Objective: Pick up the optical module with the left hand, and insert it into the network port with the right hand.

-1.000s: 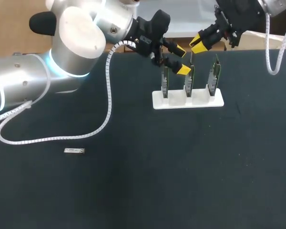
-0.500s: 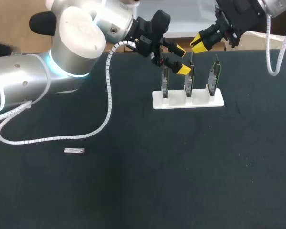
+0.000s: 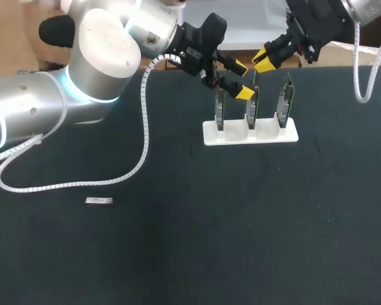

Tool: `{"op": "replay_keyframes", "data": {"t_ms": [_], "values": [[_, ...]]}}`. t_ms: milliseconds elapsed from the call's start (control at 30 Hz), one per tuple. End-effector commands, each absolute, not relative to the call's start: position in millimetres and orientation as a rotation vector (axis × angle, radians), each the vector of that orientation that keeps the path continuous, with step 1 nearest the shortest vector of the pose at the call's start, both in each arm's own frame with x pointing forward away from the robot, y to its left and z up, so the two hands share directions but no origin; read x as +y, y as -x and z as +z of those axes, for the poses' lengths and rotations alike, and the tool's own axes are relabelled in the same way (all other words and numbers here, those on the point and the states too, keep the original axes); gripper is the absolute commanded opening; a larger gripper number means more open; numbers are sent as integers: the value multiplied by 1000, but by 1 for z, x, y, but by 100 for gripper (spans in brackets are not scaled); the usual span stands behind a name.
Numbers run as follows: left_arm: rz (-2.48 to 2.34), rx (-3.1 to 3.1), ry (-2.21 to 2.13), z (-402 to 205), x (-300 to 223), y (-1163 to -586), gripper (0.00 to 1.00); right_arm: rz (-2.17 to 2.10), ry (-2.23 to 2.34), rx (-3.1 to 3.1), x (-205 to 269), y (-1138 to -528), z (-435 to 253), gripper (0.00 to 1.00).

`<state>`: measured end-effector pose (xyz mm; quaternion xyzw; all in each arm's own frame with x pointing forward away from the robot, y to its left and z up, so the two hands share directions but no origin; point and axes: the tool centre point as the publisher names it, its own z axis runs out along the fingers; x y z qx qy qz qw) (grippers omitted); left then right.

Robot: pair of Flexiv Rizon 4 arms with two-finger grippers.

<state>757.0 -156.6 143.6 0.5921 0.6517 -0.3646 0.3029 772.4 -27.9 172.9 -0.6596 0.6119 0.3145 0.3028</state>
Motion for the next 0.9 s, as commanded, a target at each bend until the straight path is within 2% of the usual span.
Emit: {"op": "replay_keyframes", "data": {"t_ms": [33, 900], "values": [[-968, 1728, -1574, 144, -157, -759, 100, 822, 1741, 1628, -28, -770, 171, 0], [-968, 1728, -1574, 144, -157, -759, 100, 810, 1710, 1656, -29, -763, 165, 0]]}}
